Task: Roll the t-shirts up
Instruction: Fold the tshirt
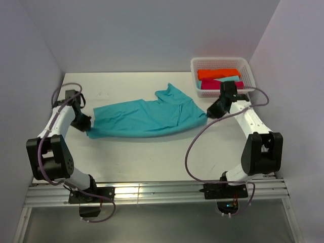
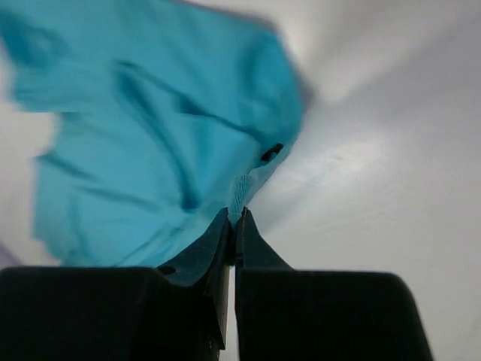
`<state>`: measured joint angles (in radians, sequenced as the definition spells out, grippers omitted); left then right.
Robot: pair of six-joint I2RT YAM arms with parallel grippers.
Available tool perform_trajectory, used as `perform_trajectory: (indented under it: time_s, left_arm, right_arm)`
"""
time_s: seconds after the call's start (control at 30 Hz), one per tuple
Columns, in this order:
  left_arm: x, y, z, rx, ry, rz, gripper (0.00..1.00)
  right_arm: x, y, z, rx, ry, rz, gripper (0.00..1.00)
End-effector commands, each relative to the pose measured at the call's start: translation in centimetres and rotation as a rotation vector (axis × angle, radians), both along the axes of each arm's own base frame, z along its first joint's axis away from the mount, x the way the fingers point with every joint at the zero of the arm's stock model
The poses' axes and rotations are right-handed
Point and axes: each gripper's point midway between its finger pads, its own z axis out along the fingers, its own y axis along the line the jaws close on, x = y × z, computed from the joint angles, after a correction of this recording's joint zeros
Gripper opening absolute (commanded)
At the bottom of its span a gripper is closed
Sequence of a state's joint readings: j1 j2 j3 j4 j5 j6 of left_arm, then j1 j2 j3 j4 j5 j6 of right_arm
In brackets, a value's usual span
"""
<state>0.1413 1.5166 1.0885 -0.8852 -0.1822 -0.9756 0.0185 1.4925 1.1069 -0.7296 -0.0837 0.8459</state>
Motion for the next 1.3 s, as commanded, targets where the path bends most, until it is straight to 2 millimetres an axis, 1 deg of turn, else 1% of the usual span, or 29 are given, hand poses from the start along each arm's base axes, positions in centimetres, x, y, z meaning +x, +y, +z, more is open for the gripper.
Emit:
perform_trajectory:
  time_s: [0.0,0.03,0.07,0.1,0.13,0.17,0.2,0.23,0.27,0.3,0.33,0.37,0.4,0.47,0.5,0.57,0.6,0.7,0.87,0.97,1.0,1.2,1.23,1.27]
  left_arm:
    - [2.8,2.0,6.6,0.063,-0.142,-0.013,0.0]
    - [3.0,2.3,7.8,0.067,-0.171,-0.017,0.0]
    - [2.7,2.4,8.5,0.065,-0.199,-0.021,0.0]
    - [1.6,2.5,7.1,0.047,-0.17,-0.016,0.0]
    - [1.0,2.4,6.2,0.035,-0.161,-0.02,0.0]
    - [0.2,2.2,5.0,0.018,-0.138,-0.02,0.0]
    - [-1.9,1.4,2.1,-0.015,-0.067,-0.026,0.0]
    - [-2.6,0.9,0.8,-0.037,-0.053,-0.021,0.0]
    - [-3.3,0.2,-0.2,-0.071,-0.047,-0.024,0.0]
    - [-5.5,-0.7,-2.5,-0.104,0.008,-0.023,0.0]
    - [-6.3,-1.1,-3.3,-0.123,0.018,-0.016,0.0]
    - [-6.7,-1.3,-3.6,-0.125,0.011,-0.015,0.0]
    - [-7.7,-1.6,-4.5,-0.13,0.033,-0.017,0.0]
    - [-7.6,-1.4,-4.1,-0.124,0.036,-0.022,0.0]
    - [-7.0,-1.0,-3.5,-0.102,0.024,-0.019,0.0]
    - [-7.2,-0.4,-3.6,-0.078,0.071,-0.028,0.0]
    - [-6.9,0.1,-3.2,-0.058,0.078,-0.03,0.0]
    - [-7.5,-0.1,-4.0,-0.07,0.134,-0.042,0.01]
    - [-8.2,-0.3,-4.0,-0.075,0.133,-0.033,0.0]
    - [-9.0,-0.4,-3.9,-0.075,0.161,-0.038,0.0]
    - [-9.4,-0.4,-4.0,-0.075,0.169,-0.039,0.0]
    - [-9.9,-0.8,-4.1,-0.091,0.178,-0.045,0.01]
    - [-9.9,-0.7,-4.0,-0.089,0.179,-0.046,0.01]
    - [-10.1,-0.8,-4.1,-0.091,0.186,-0.046,0.01]
  right_arm:
    - [4.5,1.7,8.9,0.022,-0.261,0.044,0.0]
    - [4.5,1.5,9.8,0.017,-0.286,0.037,0.0]
    - [3.9,0.9,10.2,-0.005,-0.296,0.023,0.0]
    - [3.2,0.8,9.4,-0.01,-0.273,0.028,0.0]
    - [1.2,0.7,6.4,-0.016,-0.181,0.042,0.0]
    - [0.1,0.5,4.8,-0.009,-0.136,0.044,0.0]
    - [-2.2,0.5,1.5,-0.007,-0.044,0.048,0.0]
    - [-3.3,0.6,0.2,0.003,-0.019,0.046,0.0]
    - [-4.3,0.8,-0.3,0.016,-0.024,0.045,0.0]
    - [-6.1,1.0,-2.2,0.031,0.017,0.034,0.0]
    - [-6.8,1.0,-2.8,0.032,0.024,0.029,0.0]
    - [-7.4,0.9,-3.0,0.031,0.024,0.026,0.0]
    - [-8.4,0.5,-3.8,0.009,0.057,0.015,0.0]
    - [-8.9,0.1,-4.2,-0.01,0.076,0.016,0.0]
    - [-9.1,-0.1,-4.5,-0.022,0.088,0.011,0.0]
    - [-9.2,-0.2,-4.7,-0.028,0.097,0.007,0.0]
    - [-9.2,-0.3,-4.8,-0.031,0.102,0.008,0.0]
    - [-9.4,-0.5,-5.0,-0.045,0.118,0.006,0.0]
    - [-10.2,-0.7,-5.4,-0.051,0.128,-0.012,0.0]
    - [-11.4,-0.7,-6.0,-0.049,0.159,-0.015,0.0]
    - [-12.4,-0.8,-6.4,-0.051,0.191,-0.018,0.0]
    - [-15.6,-0.9,-6.9,-0.052,0.229,-0.028,0.0]
    - [-16.0,-0.9,-6.9,-0.05,0.23,-0.029,0.01]
    - [-16.3,-0.8,-7.0,-0.049,0.237,-0.029,0.06]
